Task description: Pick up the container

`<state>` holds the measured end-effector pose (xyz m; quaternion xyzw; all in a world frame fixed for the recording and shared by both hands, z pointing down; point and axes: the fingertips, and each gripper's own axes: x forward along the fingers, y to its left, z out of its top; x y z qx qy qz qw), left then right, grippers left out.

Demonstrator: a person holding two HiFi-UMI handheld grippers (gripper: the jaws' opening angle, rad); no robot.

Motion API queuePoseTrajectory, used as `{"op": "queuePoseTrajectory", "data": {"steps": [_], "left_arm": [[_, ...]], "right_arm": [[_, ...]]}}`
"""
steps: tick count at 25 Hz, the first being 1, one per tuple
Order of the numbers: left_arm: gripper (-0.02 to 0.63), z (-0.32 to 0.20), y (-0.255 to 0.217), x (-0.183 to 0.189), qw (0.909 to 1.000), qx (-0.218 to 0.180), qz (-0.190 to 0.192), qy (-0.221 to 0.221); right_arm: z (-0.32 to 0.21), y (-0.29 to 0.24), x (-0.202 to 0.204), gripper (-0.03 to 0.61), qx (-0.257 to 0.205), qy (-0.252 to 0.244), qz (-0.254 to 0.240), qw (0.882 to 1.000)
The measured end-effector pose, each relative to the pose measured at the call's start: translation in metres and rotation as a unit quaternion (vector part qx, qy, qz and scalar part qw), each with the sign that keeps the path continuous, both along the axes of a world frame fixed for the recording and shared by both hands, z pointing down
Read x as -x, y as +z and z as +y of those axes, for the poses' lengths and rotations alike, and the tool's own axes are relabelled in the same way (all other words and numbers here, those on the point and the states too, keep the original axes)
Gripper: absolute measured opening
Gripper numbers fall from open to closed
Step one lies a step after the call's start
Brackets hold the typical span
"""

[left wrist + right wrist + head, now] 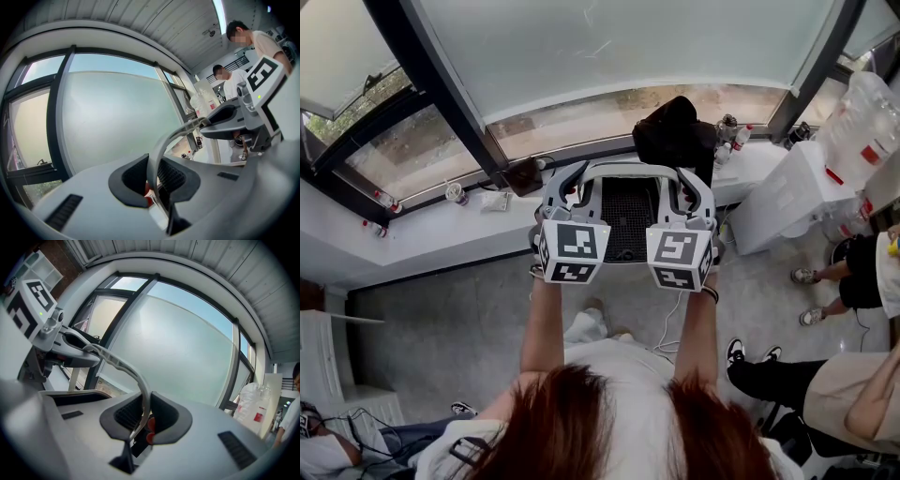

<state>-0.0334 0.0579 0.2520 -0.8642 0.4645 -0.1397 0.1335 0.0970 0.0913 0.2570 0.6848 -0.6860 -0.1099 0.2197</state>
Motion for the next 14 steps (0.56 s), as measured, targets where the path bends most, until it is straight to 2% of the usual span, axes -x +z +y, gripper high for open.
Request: {"op": "queuePoseTrajectory", "data": {"steps": [14], "left_arm": [[0.055, -0.0054, -0.0018, -0.0005, 1.0000, -0.003, 0.002, 0.004]], "right_arm": [[-0.0043, -0.0028, -0.0002, 0.066, -0.004, 0.004, 0.003, 1.000]]}}
